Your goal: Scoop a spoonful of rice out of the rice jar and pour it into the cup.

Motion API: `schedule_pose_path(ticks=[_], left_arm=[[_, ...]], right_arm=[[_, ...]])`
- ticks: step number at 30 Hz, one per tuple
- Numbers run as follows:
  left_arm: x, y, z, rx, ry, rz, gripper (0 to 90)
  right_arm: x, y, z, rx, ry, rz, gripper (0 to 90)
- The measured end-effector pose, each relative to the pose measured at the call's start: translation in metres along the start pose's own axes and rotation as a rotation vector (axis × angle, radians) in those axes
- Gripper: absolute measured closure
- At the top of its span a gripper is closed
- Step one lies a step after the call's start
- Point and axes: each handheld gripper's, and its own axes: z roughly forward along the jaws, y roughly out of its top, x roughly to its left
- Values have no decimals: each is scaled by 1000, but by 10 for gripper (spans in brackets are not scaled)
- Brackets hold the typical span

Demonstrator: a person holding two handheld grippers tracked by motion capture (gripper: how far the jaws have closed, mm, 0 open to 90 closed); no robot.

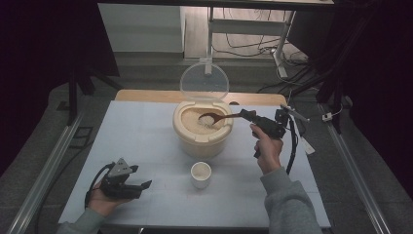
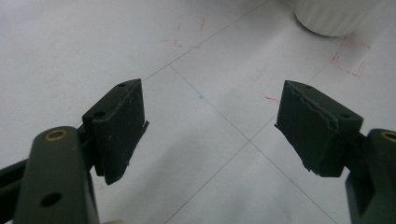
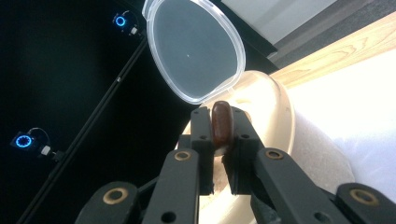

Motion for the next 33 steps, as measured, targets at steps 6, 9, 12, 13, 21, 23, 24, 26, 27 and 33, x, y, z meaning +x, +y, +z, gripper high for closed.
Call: schedule_pose_path(ticks=[6,9,12,13,21,23,24,26,27,33], left_arm=[[0,0,0,0,0,1,233],[0,0,0,0,0,1,233],[0,0,0,2,0,1,233],[0,0,0,2,-1,1,233],[0,0,1,3,-1,2,233],[0,0,1,3,-1,3,233],[0,0,1,3,-1,3,233],[0,0,1,3,-1,3,233],[0,0,1,3,-1,4,233],[0,0,1,3,-2,3,233]], right_arm=[[0,0,-1,-2,8,9,830],[0,0,-2,-3,8,8,830],[0,1,-3,-5,11,6,830],[0,1,-4,-6,9,7,830],[2,1,-7,-5,23,4,830],[3,1,-8,-4,27,6,830],[3,1,-8,-6,26,3,830],[4,1,-9,-5,30,2,829],[4,1,-10,-3,33,5,830],[7,0,-12,5,45,3,830]])
